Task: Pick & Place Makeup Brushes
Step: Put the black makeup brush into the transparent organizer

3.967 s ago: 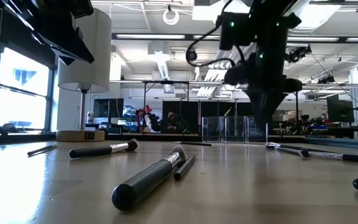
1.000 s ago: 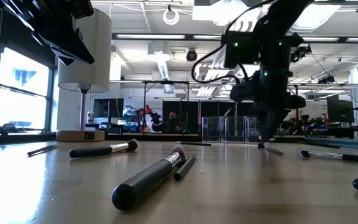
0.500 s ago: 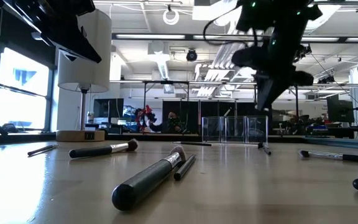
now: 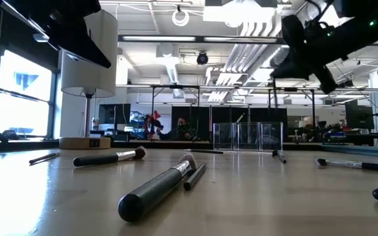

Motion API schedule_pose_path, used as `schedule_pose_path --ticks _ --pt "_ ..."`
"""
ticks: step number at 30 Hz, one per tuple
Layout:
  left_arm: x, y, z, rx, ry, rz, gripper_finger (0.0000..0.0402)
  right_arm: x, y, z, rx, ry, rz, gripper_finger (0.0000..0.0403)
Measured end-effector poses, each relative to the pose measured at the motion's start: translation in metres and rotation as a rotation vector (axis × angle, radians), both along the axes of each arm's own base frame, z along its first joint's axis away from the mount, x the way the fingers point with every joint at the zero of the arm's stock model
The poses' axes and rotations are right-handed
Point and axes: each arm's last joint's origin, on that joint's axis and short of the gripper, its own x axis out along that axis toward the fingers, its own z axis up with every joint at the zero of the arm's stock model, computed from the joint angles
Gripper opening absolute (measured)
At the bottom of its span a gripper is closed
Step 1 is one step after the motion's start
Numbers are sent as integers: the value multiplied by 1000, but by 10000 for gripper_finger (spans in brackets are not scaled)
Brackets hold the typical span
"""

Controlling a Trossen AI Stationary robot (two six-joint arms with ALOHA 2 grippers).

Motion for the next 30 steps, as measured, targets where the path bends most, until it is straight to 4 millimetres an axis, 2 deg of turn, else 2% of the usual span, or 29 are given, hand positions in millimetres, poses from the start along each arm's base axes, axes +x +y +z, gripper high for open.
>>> schedule_pose_path --ticks 4,7,13,19,24,30 --pt "0 1 1 13 -9 20 0 -9 -21 1 -274 -96 -11 1" --pt "0 1 1 28 -13 41 0 -16 -38 -3 -362 -109 -48 1" --pt "0 2 2 37 -22 57 0 -22 -69 -14 -400 -19 -42 0" --pt "0 2 2 31 -24 55 0 -24 -90 -26 -413 98 -22 0" --pt "0 2 2 30 -24 53 0 -23 -98 -40 -346 143 -9 13" --pt "1 1 1 9 -19 24 0 -22 -99 -43 -315 140 -8 49"
